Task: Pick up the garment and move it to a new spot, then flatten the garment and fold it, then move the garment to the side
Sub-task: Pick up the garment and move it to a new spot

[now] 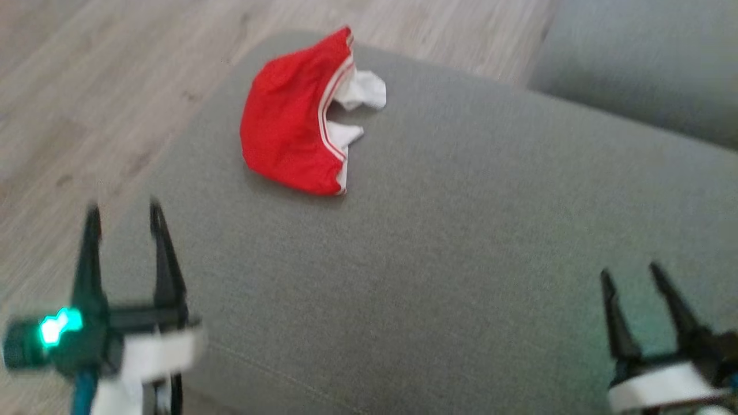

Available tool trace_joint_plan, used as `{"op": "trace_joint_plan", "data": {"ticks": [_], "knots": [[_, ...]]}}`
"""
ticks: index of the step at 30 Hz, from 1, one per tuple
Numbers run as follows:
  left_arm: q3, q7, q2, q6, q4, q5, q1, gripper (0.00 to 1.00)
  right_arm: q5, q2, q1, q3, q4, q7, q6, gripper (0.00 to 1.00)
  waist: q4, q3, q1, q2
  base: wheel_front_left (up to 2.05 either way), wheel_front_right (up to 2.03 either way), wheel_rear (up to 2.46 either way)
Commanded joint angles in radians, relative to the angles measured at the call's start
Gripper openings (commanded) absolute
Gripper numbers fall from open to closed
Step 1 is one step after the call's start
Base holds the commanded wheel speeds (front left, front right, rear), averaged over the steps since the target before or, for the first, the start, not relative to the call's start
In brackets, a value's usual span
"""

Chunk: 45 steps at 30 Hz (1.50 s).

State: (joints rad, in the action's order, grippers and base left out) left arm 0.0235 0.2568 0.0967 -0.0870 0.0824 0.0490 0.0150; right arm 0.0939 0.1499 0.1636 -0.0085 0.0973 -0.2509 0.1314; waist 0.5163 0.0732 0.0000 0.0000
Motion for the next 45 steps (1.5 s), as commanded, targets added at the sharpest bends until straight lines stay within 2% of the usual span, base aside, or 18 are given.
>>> {"op": "trace_joint_plan", "data": {"ticks": [1, 2, 3, 5, 9, 15, 17, 21, 24, 30, 31, 32, 37, 45], "knots": [[-0.035, 0.005, 0.013, 0.005, 0.038, 0.000, -0.085, 1.00, -0.008, 0.036, -0.061, 0.015, -0.039, -0.011, -0.001, 1.00, -0.050, 0.116, 0.0000, 0.0000, 0.00, 0.00, 0.00], [-0.031, 0.005, 0.029, 0.029, 0.012, -0.005, -0.189, 1.00, -0.013, 0.080, -0.095, 0.011, -0.055, -0.011, -0.001, 1.00, -0.060, 0.180, 0.0000, 0.0000, 0.00, 0.00, 0.00], [-0.031, 0.005, 0.029, 0.029, 0.012, -0.005, -0.189, 1.00, -0.013, 0.080, -0.095, 0.011, -0.055, -0.011, -0.001, 1.00, -0.060, 0.180, 0.0000, 0.0000, 0.00, 0.00, 0.00], [-0.018, 0.005, 0.039, 0.062, -0.042, 0.001, -0.309, 1.00, -0.018, 0.124, -0.127, 0.010, -0.066, -0.011, -0.001, 1.00, -0.068, 0.236, 0.0000, 0.0000, 0.00, 0.00, 0.00], [0.020, -0.009, 0.045, 0.112, -0.285, 0.003, -0.558, 1.00, -0.019, 0.200, -0.182, 0.007, -0.080, -0.011, -0.001, 1.00, -0.076, 0.314, 0.0000, 0.0000, 0.00, 0.00, 0.00], [0.047, -0.262, 0.031, 0.128, -0.738, 0.008, -0.908, 1.00, -0.014, 0.287, -0.224, 0.023, -0.112, -0.011, -0.001, 1.00, -0.093, 0.401, 0.0000, 0.0000, 0.00, 0.00, 0.00], [0.021, -0.341, 0.026, 0.141, -0.882, 0.052, -0.986, 1.00, -0.005, 0.308, -0.236, 0.032, -0.122, -0.005, -0.001, 1.00, -0.102, 0.422, 0.0000, 0.0000, 0.00, 0.00, 0.00], [-0.014, -0.373, 0.071, 0.140, -1.086, 0.083, -1.065, 1.00, 0.009, 0.330, -0.283, 0.059, -0.147, 0.013, -0.001, 1.00, -0.140, 0.465, 0.0000, 0.0000, 0.00, 0.00, 0.00], [-0.023, -0.378, 0.079, 0.142, -1.194, 0.098, -1.079, 1.00, 0.009, 0.334, -0.311, 0.058, -0.167, 0.025, -0.001, 1.00, -0.151, 0.492, 0.0000, 0.0000, 0.00, 0.00, 0.00], [-0.024, -0.388, 0.082, 0.155, -1.311, 0.118, -1.079, 1.00, 0.007, 0.333, -0.331, 0.044, -0.187, 0.034, -0.001, 1.00, -0.152, 0.520, 0.0000, 0.0000, 0.00, 0.00, 0.00], [-0.024, -0.365, 0.083, 0.157, -1.312, 0.120, -1.083, 0.43, 0.005, 0.332, -0.332, 0.040, -0.185, 0.034, -0.001, 1.00, -0.150, 0.520, 0.0000, 0.0000, 0.00, 0.00, 0.00], [-0.018, -0.339, 0.086, 0.162, -1.312, 0.116, -1.087, 0.00, 0.003, 0.329, -0.332, 0.039, -0.181, 0.032, -0.001, 1.00, -0.149, 0.517, 0.0000, 0.0000, 0.00, 0.00, 0.00], [0.043, -0.248, 0.119, 0.199, -1.307, 0.079, -1.122, 0.00, -0.003, 0.279, -0.347, 0.077, -0.130, 0.007, -0.001, 1.00, -0.169, 0.440, 0.0000, 0.0000, 0.00, 0.00, 0.00], [0.160, -0.111, 0.179, 0.217, -1.244, 0.030, -1.190, 0.00, 0.018, 0.129, -0.345, 0.130, -0.030, -0.010, -0.001, 1.00, -0.285, 0.189, 0.0000, 0.0000, 0.00, 0.00, 0.00]]}}
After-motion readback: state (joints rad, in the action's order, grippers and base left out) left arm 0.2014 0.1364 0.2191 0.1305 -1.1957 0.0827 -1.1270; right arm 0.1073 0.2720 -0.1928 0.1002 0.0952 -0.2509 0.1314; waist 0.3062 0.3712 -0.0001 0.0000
